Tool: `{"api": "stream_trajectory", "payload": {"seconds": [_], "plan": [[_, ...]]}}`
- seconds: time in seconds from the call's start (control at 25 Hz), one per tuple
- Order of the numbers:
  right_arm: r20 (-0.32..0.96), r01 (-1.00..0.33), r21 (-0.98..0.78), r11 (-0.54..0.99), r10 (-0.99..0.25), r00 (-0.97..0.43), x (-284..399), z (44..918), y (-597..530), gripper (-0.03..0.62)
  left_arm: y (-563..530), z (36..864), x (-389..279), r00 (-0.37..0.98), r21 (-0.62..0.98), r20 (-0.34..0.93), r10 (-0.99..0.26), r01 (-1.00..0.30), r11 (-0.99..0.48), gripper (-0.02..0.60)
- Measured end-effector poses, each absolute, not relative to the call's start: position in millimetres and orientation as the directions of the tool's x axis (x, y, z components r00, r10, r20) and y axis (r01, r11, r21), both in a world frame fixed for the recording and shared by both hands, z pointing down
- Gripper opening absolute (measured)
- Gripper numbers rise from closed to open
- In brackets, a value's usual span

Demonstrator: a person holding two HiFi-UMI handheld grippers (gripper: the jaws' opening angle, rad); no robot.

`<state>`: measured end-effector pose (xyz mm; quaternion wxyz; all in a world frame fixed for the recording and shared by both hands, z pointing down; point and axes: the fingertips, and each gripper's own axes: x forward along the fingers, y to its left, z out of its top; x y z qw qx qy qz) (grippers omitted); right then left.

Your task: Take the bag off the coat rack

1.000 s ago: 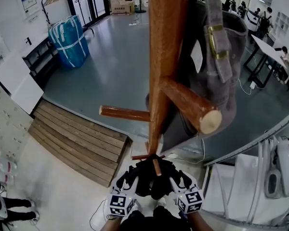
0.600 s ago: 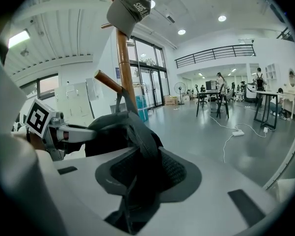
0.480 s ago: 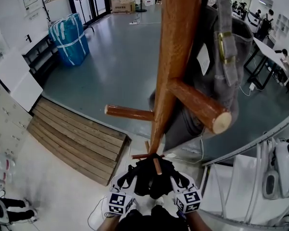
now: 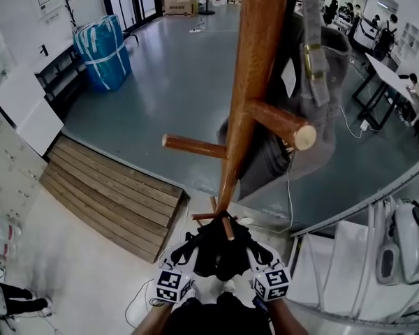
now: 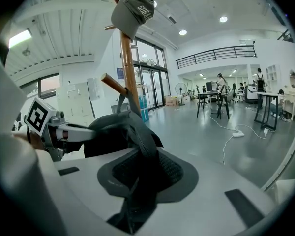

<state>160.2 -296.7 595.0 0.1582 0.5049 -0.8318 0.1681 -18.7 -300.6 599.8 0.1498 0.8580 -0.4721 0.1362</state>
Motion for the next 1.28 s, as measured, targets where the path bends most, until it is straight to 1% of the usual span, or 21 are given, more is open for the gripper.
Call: {"api": "stream_trajectory", "payload": {"seconds": [0.12, 0.28, 0.44, 0.6, 0.76, 1.28], "plan": [[0.424, -0.895, -0.121, 0.429, -0.793, -0.438, 161.1, 591.7, -293.6, 0.078, -293.8, 595.5, -15.6, 0.523, 0.154, 0.392, -0.756, -0.848, -0.507, 0.084], [0.412, -0.895, -0.123, 0.429, -0.798, -0.44, 157.6, 584.3, -289.7, 0.077, -292.4, 586.7, -20.1, 0.518, 0.132, 0.352, -0.779, -0.852, -0.507, 0.084], [0.398, -0.894, -0.125, 0.43, -0.803, -0.443, 158.3, 576.2, -284.7, 0.077, -284.8, 574.6, -17.1, 0.521, 0.153, 0.356, -0.776, -0.851, -0.502, 0.083], [0.382, -0.895, -0.123, 0.429, -0.812, -0.441, 156.2, 566.4, -279.4, 0.076, -280.5, 568.2, -19.9, 0.523, 0.135, 0.321, -0.789, -0.85, -0.509, 0.083], [0.368, -0.897, -0.12, 0.424, -0.82, -0.437, 157.3, 556.9, -270.6, 0.075, -270.0, 555.7, -16.3, 0.535, 0.157, 0.317, -0.783, -0.844, -0.513, 0.083], [0.325, -0.91, -0.101, 0.402, -0.851, -0.412, 161.2, 531.2, -225.3, 0.075, -230.6, 531.2, -10.6, 0.573, 0.169, 0.244, -0.782, -0.82, -0.548, 0.081]]}}
